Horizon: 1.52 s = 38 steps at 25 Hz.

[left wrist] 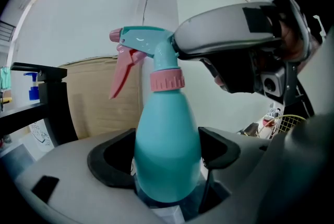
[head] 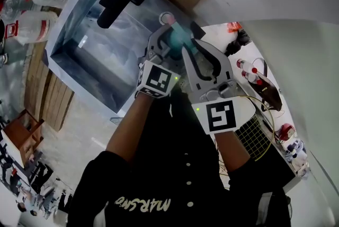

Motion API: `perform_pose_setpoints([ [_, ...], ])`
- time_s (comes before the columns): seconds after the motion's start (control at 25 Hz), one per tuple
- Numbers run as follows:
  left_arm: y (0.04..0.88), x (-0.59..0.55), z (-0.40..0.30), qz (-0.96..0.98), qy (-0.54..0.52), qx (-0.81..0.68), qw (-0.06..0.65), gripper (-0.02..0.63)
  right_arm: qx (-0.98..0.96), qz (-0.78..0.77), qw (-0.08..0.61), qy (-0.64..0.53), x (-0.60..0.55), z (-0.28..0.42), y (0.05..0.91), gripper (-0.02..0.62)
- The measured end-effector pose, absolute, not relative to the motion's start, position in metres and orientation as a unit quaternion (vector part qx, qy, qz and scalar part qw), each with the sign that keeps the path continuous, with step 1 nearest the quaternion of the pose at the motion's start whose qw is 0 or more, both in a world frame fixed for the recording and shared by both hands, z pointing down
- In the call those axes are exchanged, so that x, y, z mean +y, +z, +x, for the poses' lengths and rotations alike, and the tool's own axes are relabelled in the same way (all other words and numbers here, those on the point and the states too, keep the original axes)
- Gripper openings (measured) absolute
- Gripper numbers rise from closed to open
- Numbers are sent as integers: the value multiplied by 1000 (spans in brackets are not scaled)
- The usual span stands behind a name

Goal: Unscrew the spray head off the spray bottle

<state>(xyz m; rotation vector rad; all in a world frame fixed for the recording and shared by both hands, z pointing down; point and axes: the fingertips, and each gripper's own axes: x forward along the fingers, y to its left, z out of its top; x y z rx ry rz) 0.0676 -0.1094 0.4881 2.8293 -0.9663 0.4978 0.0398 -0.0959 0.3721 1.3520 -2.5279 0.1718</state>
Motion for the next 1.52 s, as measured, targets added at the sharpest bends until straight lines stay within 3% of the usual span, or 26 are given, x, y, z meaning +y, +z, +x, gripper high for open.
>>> perform_pose_setpoints([
  [0.44, 489, -109, 69, 935, 164, -309, 54, 385, -948, 299, 106, 30, -95, 44, 372, 74],
  [0.84, 487, -107, 70, 937, 166, -303, 55, 385, -961, 254, 109, 12, -97, 43, 368, 80],
  [1.16, 488, -108, 70, 937, 166, -303, 54, 385, -964, 228, 137, 18, -91, 37, 381, 210],
  [1.4, 488, -108, 70, 937, 166, -302, 54, 385, -966, 192, 174, 16, -100, 21, 399, 206],
  [1.52, 487, -108, 71, 937, 166, -301, 53, 385, -965, 188, 181, 10, -102, 19, 403, 164],
])
